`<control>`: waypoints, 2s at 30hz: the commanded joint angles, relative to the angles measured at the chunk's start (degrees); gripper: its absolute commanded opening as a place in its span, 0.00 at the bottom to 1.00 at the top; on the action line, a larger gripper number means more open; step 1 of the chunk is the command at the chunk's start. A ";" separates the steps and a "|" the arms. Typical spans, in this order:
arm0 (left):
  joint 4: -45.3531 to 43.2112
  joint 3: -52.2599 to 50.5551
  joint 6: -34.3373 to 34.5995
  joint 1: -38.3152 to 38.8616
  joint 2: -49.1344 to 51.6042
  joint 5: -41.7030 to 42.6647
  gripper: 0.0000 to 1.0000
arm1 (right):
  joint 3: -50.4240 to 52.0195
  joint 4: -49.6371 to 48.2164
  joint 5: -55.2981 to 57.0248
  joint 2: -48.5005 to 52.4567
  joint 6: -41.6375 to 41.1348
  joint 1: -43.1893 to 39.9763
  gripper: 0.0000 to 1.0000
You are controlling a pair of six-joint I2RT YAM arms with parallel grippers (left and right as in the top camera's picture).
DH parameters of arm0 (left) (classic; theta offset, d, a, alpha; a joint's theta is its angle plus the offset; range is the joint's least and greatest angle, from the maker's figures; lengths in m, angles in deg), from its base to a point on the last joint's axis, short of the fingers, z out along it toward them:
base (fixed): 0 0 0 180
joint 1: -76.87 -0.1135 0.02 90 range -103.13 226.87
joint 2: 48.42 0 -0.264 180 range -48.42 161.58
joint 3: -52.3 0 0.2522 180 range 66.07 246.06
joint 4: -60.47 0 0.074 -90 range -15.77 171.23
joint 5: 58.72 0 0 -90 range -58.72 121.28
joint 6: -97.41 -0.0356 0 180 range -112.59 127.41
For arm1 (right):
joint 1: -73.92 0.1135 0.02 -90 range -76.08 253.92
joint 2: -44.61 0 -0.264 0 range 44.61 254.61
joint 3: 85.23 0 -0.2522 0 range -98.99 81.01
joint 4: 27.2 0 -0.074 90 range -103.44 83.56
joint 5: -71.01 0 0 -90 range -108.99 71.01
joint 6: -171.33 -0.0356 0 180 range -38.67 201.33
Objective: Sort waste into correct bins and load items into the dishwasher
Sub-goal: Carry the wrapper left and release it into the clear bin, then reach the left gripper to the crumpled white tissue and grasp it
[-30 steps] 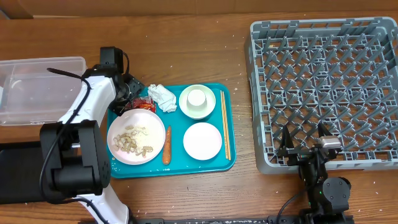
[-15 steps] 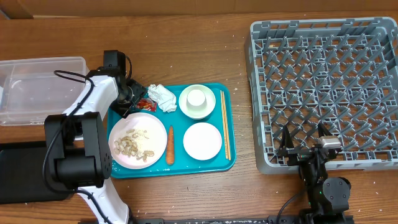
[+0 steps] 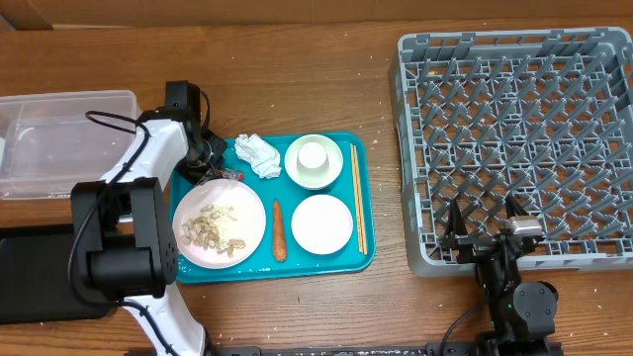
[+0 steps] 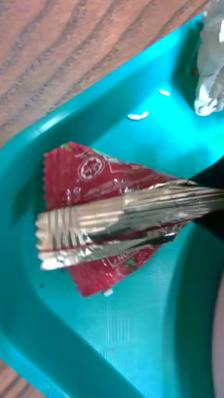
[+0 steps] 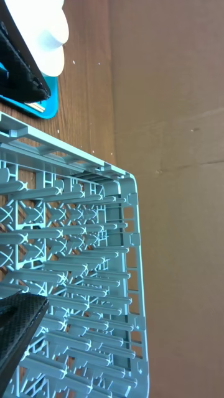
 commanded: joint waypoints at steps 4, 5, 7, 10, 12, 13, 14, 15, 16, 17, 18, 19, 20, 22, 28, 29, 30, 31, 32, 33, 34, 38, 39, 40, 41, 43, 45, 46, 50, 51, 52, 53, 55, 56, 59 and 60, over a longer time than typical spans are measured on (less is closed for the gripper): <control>5.77 7.45 -2.89 -0.26 -4.90 -1.64 0.04 | 0.59 -0.20 0.33 -0.42 0.02 -0.35 1.00; 7.10 8.72 -2.89 -0.26 -5.79 -1.92 0.04 | 0.59 -0.22 0.33 -0.42 0.02 -0.35 1.00; 9.79 11.15 -2.91 -0.28 -7.72 -3.04 0.04 | 0.59 -0.20 0.33 -0.42 0.02 -0.35 1.00; 13.16 14.82 -3.41 -0.31 -11.06 -6.47 0.04 | 0.59 -0.22 0.33 -0.42 0.02 -0.35 1.00; 13.75 16.55 -3.78 -0.39 -13.16 -9.16 0.04 | 0.59 -0.20 0.33 -0.42 0.02 -0.35 1.00; 13.77 17.27 -3.78 -0.61 -14.16 -10.54 0.05 | 0.59 -0.20 0.33 -0.42 0.02 -0.35 1.00; 13.70 17.79 -3.74 -0.92 -15.02 -11.82 0.05 | 0.59 -0.20 0.33 -0.42 0.02 -0.35 1.00; 13.42 18.18 -3.72 -1.44 -15.93 -14.16 0.06 | 0.59 -0.20 0.33 -0.42 0.02 -0.35 1.00; 12.90 18.21 -3.69 -1.90 -16.46 -16.57 0.08 | 0.59 -0.20 0.33 -0.42 0.02 -0.35 1.00; 12.55 18.18 -3.69 -2.43 -16.83 -19.54 0.08 | 0.59 -0.20 0.33 -0.42 0.02 -0.35 1.00; 12.35 18.18 -3.63 -3.10 -16.87 -22.43 0.09 | 0.59 -0.20 0.33 -0.42 0.02 -0.35 1.00; 12.24 18.18 -3.56 -3.76 -16.85 -24.48 0.10 | 0.59 -0.20 0.33 -0.42 0.02 -0.35 1.00; 12.28 18.18 -3.52 -5.20 -16.48 -27.17 0.09 | 0.59 -0.20 0.33 -0.42 0.02 -0.35 1.00; 12.04 18.18 -3.45 -7.74 -15.69 -28.68 0.11 | 0.59 -0.20 0.33 -0.42 0.02 -0.35 1.00; 7.50 18.18 -3.52 -16.11 -11.82 -29.20 0.22 | 0.59 -0.22 0.33 -0.42 0.02 -0.35 1.00; 6.97 18.18 -3.54 -17.16 -11.06 -28.85 0.26 | 0.59 -0.20 0.33 -0.42 0.02 -0.35 1.00; 6.49 18.18 -3.56 -18.29 -10.12 -28.22 0.31 | 0.59 -0.20 0.33 -0.42 0.02 -0.35 1.00; 6.32 18.18 -3.56 -18.93 -9.57 -27.80 0.38 | 0.59 -0.20 0.33 -0.42 0.02 -0.35 1.00; 6.38 18.18 -3.69 -19.63 -8.94 -27.23 0.50 | 0.59 -0.20 0.33 -0.42 0.02 -0.35 1.00; 7.10 18.18 -4.90 -20.81 -8.28 -24.92 0.59 | 0.59 -0.20 0.33 -0.42 0.02 -0.35 1.00; 7.78 18.18 -5.40 -21.20 -8.31 -23.28 0.61 | 0.59 -0.20 0.33 -0.42 0.02 -0.35 1.00; 9.44 18.21 -7.72 -21.31 -10.36 -14.47 0.67 | 0.59 -0.20 0.33 -0.42 0.02 -0.35 1.00; 9.35 18.21 -9.14 -21.20 -11.08 -11.47 0.67 | 0.59 -0.20 0.33 -0.42 0.02 -0.35 1.00; 9.29 18.21 -10.62 -20.92 -12.17 -7.21 0.68 | 0.59 -0.20 0.33 -0.42 0.02 -0.35 1.00; 9.14 18.21 -11.78 -20.65 -13.27 -3.17 0.69 | 0.59 -0.20 0.33 -0.42 0.02 -0.35 1.00; 8.02 18.21 -15.37 -19.17 -16.11 10.36 0.70 | 0.59 -0.20 0.33 -0.42 0.02 -0.35 1.00; 8.15 18.21 -15.80 -16.28 -17.07 19.76 0.79 | 0.59 -0.20 0.33 -0.42 0.02 -0.35 1.00; 9.11 18.18 -15.76 -14.43 -17.00 21.40 0.88 | 0.59 -0.20 0.33 -0.42 0.02 -0.35 1.00; 12.81 18.08 -15.82 -7.15 -14.93 21.00 1.00 | 0.59 -0.20 0.33 -0.42 0.02 -0.35 1.00; 13.53 18.08 -16.00 -4.66 -13.90 20.52 1.00 | 0.59 -0.20 0.33 -0.42 0.02 -0.35 1.00; 13.86 18.08 -16.24 -1.25 -12.28 18.73 1.00 | 0.59 -0.20 0.33 -0.42 0.02 -0.35 1.00; 13.90 18.08 -16.22 0.22 -11.50 17.42 1.00 | 0.59 -0.20 0.33 -0.42 0.02 -0.35 1.00; 13.90 18.08 -16.15 4.04 -9.27 13.25 1.00 | 0.59 -0.20 0.33 -0.42 0.02 -0.35 1.00; 13.81 18.08 -15.85 5.49 -8.33 11.74 1.00 | 0.59 -0.20 0.33 -0.42 0.02 -0.35 1.00; 13.22 18.08 -12.37 8.87 -5.73 5.73 0.99 | 0.59 -0.20 0.33 -0.42 0.02 -0.35 1.00; 13.00 18.08 -10.10 9.99 -4.76 2.62 0.97 | 0.59 -0.20 0.33 -0.42 0.02 -0.35 1.00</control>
